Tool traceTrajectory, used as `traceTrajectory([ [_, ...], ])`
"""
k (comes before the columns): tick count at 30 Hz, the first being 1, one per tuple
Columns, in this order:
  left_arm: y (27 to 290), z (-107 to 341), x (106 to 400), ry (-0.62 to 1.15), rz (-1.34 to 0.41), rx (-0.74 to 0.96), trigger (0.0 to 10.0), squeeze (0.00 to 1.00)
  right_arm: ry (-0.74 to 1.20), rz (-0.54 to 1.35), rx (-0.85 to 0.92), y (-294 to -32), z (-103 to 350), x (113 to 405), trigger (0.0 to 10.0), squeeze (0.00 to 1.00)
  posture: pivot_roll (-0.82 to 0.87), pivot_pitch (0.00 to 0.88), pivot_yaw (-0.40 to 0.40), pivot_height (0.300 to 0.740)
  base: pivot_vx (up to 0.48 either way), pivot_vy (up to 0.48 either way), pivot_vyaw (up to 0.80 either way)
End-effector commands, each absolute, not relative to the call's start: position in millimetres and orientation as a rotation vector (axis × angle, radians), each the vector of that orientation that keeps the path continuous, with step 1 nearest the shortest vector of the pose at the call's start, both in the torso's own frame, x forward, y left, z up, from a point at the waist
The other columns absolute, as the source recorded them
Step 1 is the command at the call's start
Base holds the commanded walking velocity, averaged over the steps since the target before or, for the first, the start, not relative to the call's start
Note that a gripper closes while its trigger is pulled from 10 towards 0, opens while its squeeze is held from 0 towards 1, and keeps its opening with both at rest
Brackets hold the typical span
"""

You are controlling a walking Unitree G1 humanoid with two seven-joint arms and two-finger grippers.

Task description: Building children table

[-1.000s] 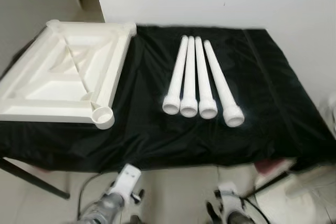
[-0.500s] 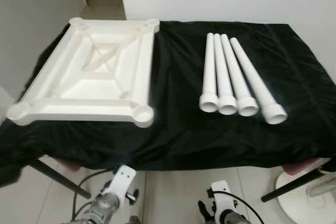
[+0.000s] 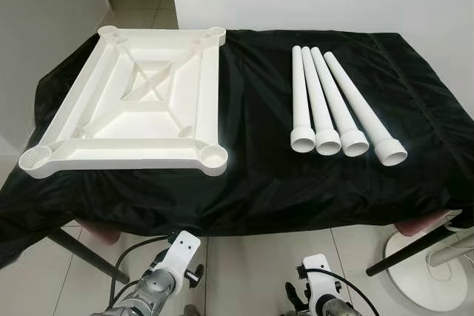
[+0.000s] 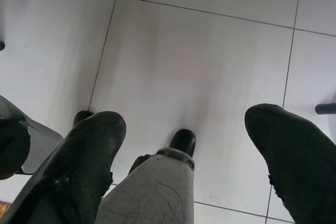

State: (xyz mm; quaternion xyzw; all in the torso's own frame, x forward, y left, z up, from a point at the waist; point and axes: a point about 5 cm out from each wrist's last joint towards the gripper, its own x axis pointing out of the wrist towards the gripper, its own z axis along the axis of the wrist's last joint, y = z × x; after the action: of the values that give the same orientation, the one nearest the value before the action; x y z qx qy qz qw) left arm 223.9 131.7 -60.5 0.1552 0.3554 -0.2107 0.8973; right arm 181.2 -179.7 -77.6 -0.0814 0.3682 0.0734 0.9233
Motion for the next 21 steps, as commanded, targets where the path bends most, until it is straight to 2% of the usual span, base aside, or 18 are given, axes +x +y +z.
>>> traceTrajectory([
  [1,134.2,-64.0,218.4,0.751,-0.444,0.342,10.0,0.0,0.777,0.154,-0.171,-178.7,-80.2,176.9,10.0,0.0,-0.1,0.0,0.068,0.74,0.0,0.0,0.0],
  [12,133.9,-63.7,217.7,0.739,-0.461,0.354,10.0,0.0,0.771,0.149,-0.169,-179.9,-79.5,177.7,10.0,0.0,-0.09,0.023,0.064,0.74,0.0,0.0,0.0],
  [14,133.4,-63.5,217.8,0.733,-0.46,0.352,10.0,0.0,0.769,0.15,-0.171,-180.0,-79.4,177.8,10.0,0.0,-0.09,0.028,0.061,0.74,0.0,-0.412,0.0],
  [21,137.1,-63.6,217.2,0.73,-0.444,0.351,10.0,0.0,0.768,0.15,-0.176,-181.6,-79.1,177.8,10.0,0.0,-0.08,0.035,0.055,0.74,0.0,0.0,0.0],
])
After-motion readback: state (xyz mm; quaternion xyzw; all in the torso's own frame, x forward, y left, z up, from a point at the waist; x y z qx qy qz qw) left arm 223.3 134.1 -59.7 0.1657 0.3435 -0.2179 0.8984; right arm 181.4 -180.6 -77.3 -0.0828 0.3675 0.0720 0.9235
